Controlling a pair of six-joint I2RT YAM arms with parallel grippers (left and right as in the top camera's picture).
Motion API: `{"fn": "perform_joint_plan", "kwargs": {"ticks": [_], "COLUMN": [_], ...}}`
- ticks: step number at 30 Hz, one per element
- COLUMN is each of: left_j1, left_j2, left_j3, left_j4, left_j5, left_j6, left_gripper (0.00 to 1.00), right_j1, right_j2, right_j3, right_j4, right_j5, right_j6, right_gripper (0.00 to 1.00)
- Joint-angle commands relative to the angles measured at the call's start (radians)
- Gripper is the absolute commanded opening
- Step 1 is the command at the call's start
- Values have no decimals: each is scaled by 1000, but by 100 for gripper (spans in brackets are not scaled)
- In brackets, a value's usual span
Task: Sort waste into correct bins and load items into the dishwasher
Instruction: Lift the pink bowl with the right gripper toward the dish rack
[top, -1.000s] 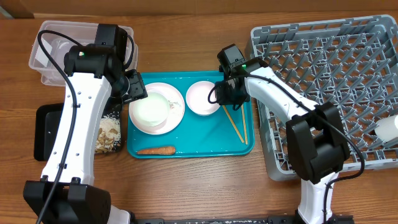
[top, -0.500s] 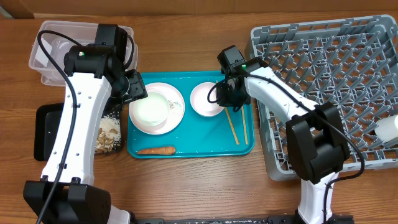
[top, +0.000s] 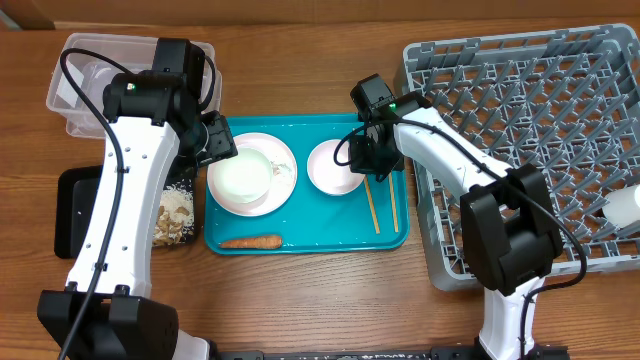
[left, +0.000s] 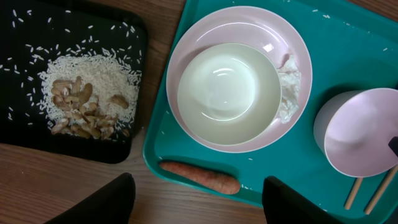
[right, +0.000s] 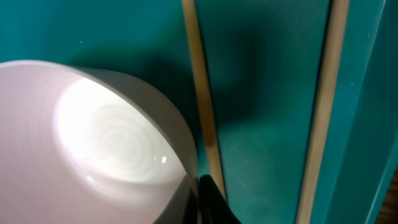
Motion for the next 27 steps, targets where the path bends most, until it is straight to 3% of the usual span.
{"fn": "perform_joint_plan", "kwargs": {"ticks": [1, 17, 20, 27], "left_j1": [0, 0, 0, 0], "left_j2": [-20, -20, -20, -20], "left_j3": [18, 18, 18, 18], "left_j4": [1, 15, 16, 21], "left_j5": [-13, -14, -14, -14], "left_j6": [-10, -9, -9, -9], "left_gripper": [68, 68, 68, 68], "right_j1": [0, -44, -81, -221], "right_j2": [-3, -339, -425, -534], "right_j3": [6, 50, 50, 50], "right_j4": [-5, -67, -93, -94], "right_j5": [2, 151, 328, 984], "right_j6": [4, -46, -76, -72], "right_gripper": [4, 4, 4, 4]}}
